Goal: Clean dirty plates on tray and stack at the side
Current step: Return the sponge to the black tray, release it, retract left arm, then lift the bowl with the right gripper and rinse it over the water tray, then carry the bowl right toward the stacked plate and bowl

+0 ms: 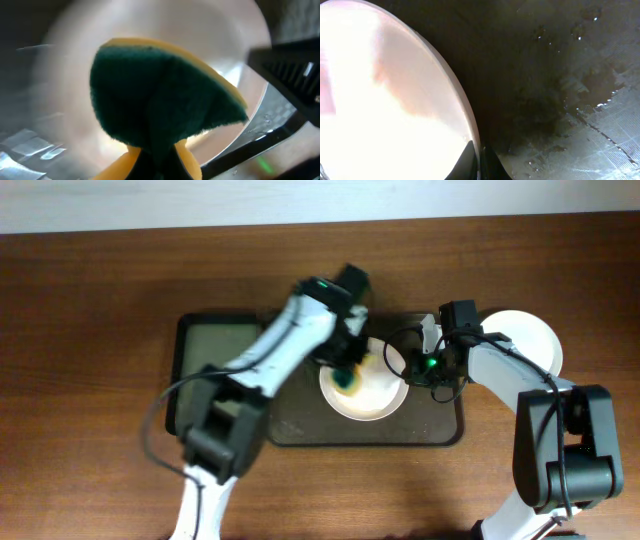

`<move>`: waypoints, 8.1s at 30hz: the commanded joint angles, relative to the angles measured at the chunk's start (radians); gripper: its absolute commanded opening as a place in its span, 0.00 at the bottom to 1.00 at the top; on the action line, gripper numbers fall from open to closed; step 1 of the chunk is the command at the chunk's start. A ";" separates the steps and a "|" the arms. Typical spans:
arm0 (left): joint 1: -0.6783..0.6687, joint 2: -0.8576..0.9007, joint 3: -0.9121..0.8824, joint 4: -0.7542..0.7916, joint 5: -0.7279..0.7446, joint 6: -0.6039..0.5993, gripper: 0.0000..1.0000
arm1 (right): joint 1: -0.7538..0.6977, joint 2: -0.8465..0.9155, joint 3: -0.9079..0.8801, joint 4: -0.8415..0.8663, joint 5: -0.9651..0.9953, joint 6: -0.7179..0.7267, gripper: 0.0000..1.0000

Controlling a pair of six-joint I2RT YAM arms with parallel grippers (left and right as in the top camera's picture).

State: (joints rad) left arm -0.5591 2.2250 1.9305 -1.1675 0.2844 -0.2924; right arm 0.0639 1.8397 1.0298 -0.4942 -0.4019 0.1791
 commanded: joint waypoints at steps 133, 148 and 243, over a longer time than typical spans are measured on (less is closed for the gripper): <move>0.614 -0.668 -0.353 0.336 -0.150 0.174 0.99 | 0.106 0.001 0.249 -0.166 -0.013 0.115 0.04; 0.614 -0.668 -0.353 0.336 -0.150 0.174 0.99 | 0.423 0.001 0.263 0.079 0.293 0.276 0.04; 0.612 -0.668 -0.353 0.335 -0.150 0.174 0.99 | 0.312 -0.055 0.263 0.355 -0.124 0.223 0.04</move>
State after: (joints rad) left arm 0.0521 1.5524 1.5784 -0.8307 0.1246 -0.1093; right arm 0.5308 1.8370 1.2846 -0.0952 -0.2188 0.3367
